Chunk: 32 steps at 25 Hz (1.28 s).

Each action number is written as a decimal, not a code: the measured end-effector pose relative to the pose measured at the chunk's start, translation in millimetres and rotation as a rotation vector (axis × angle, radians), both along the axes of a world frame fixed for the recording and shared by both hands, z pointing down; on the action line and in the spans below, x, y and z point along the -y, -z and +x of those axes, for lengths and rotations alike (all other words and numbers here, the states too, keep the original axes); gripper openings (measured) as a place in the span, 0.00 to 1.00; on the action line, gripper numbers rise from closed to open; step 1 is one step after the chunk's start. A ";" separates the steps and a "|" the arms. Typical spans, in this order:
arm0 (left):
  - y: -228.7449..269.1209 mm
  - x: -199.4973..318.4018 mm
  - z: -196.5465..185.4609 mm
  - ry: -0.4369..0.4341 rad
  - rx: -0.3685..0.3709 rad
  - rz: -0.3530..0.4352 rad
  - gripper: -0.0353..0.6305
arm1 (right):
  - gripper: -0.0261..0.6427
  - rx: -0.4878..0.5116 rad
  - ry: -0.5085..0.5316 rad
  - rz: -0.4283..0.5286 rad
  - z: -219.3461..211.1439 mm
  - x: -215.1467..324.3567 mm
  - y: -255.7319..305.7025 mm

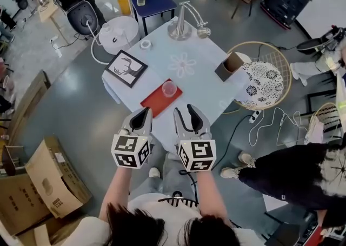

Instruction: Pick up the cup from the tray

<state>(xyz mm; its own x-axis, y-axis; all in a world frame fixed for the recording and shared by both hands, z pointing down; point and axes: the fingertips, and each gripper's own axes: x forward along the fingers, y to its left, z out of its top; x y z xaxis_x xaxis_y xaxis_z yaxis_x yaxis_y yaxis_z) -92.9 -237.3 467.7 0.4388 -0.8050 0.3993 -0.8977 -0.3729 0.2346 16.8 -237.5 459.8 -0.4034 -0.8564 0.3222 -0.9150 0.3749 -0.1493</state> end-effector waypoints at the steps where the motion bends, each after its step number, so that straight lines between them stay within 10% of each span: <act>1: -3.6 3.2 1.4 0.001 0.005 -0.003 0.05 | 0.32 0.009 0.001 0.003 1.7 4.9 -2.0; 12: -42.8 39.3 6.6 0.038 0.029 -0.058 0.05 | 0.62 -0.037 0.114 0.031 -15.6 59.2 -51.0; 32: -104.9 56.2 -20.0 0.157 0.035 -0.188 0.05 | 0.67 -0.181 0.213 -0.163 -37.5 111.4 -188.4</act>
<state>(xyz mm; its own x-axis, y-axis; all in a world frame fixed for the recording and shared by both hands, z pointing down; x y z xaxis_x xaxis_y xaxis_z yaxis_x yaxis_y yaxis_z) -113.0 -293.5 572.7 0.2975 -0.7723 0.5613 -0.9500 -0.1809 0.2545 -20.8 -348.8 648.2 -0.4916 -0.6905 0.5306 -0.8359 0.5450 -0.0653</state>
